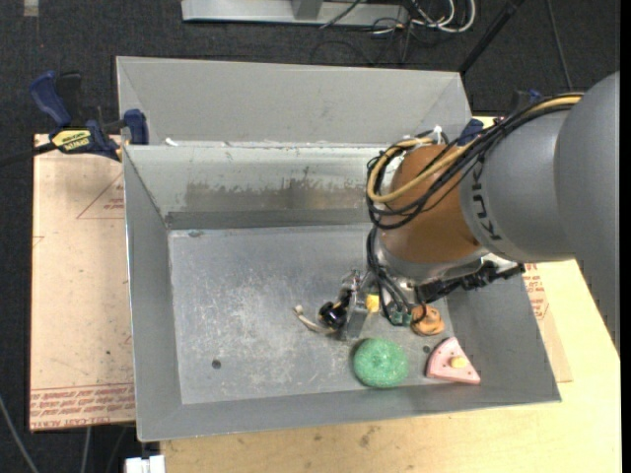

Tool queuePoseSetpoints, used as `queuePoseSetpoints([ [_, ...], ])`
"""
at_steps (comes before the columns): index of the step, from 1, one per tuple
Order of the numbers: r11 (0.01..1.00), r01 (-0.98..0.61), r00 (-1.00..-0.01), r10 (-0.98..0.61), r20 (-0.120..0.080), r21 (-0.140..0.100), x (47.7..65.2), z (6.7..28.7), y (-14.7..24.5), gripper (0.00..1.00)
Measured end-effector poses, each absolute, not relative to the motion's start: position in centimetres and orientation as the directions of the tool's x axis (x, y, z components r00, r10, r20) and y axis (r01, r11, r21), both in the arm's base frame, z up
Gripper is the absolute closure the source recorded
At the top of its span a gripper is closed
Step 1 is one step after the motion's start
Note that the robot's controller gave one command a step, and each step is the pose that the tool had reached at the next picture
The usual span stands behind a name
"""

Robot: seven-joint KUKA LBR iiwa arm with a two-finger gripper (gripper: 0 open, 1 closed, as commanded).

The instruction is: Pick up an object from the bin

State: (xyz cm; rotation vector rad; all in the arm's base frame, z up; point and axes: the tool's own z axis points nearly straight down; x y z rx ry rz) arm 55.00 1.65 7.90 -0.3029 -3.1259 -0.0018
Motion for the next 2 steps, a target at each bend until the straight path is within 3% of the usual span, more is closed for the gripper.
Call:
queuePoseSetpoints([
  [1,0.982,0.188,-0.982,0.188,0.001,0.001,54.5,8.3,2.0,1.00],
  [2,0.983,0.184,-0.983,0.184,-0.003,0.002,56.4,7.0,0.7,1.00],
])
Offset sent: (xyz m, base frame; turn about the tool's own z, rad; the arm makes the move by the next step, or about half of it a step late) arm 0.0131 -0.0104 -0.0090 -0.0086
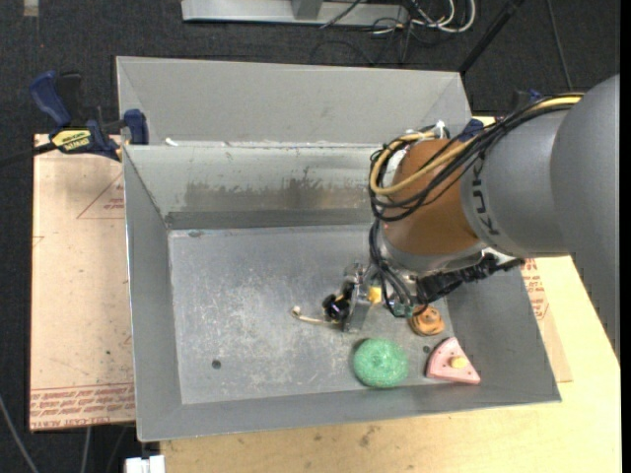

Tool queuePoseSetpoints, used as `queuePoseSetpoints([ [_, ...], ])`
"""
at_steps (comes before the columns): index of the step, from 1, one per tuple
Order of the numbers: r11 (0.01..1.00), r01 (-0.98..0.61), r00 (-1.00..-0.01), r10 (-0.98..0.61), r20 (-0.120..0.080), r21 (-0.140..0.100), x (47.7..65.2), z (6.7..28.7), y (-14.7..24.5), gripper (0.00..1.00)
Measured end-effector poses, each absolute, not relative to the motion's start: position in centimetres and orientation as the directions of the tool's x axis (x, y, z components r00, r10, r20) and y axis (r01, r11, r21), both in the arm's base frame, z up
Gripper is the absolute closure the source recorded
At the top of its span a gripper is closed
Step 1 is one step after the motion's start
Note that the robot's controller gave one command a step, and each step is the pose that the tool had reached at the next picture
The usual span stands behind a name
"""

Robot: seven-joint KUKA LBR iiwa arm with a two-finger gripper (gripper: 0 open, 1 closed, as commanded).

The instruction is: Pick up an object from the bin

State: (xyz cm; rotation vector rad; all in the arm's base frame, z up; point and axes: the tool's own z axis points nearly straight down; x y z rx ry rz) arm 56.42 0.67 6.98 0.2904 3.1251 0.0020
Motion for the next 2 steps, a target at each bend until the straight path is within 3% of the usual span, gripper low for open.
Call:
queuePoseSetpoints([
  [2,0.983,0.186,-0.983,0.186,-0.001,0.001,56.71,7.22,1.66,1.00],
])
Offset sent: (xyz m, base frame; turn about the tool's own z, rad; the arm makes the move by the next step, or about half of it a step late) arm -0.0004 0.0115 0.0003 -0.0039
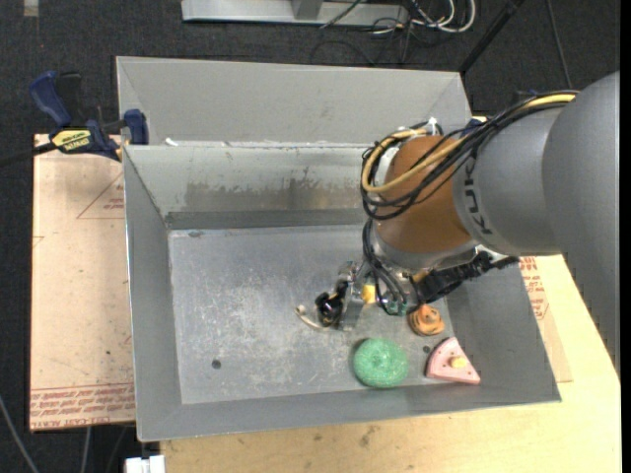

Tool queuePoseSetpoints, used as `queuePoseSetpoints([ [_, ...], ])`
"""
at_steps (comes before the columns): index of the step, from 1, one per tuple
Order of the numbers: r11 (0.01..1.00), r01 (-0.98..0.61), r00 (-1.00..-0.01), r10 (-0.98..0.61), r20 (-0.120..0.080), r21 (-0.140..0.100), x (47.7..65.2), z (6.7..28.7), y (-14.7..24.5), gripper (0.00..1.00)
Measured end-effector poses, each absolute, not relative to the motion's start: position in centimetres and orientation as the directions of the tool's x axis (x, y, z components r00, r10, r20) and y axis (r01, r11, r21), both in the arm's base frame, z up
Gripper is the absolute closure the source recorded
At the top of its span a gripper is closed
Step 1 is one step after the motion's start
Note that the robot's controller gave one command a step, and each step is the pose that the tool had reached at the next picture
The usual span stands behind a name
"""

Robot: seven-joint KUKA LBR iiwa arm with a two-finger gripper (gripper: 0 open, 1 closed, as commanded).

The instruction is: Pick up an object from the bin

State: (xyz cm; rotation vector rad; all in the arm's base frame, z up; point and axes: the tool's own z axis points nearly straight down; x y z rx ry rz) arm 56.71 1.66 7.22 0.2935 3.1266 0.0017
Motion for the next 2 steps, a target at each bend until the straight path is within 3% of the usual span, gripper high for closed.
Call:
queuePoseSetpoints([
  [1,0.982,0.187,-0.982,0.187,0.000,0.001,56.5,7.0,1.7,1.00],
  [2,0.983,0.186,-0.983,0.186,0.001,0.001,55.2,8.3,2.5,1.00],
])
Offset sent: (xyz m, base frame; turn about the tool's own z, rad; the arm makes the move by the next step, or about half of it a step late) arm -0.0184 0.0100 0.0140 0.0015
